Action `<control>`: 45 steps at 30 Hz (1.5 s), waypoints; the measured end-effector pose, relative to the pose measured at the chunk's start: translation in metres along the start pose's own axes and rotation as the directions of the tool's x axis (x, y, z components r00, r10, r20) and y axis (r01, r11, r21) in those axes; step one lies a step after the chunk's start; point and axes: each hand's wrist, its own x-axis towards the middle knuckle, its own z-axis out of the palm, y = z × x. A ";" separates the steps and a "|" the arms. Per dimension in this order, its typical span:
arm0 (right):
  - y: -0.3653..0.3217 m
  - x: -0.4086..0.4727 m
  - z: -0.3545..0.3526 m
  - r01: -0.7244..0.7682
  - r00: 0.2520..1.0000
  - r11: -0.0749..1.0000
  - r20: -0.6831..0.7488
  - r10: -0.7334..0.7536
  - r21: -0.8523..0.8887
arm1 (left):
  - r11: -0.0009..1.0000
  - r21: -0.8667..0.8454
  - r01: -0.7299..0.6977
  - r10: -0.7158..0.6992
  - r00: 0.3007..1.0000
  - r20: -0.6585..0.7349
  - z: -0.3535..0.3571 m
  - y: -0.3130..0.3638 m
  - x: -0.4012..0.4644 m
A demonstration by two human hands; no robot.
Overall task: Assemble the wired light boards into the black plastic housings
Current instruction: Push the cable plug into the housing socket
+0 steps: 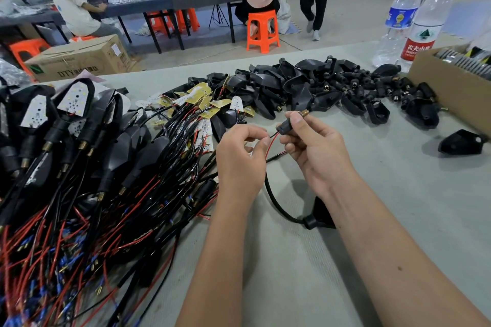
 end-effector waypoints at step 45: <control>0.006 0.003 -0.002 0.043 0.996 0.997 0.085 -0.038 -0.059 | 0.965 -0.224 0.136 -0.128 0.990 0.050 -0.006 0.003 0.000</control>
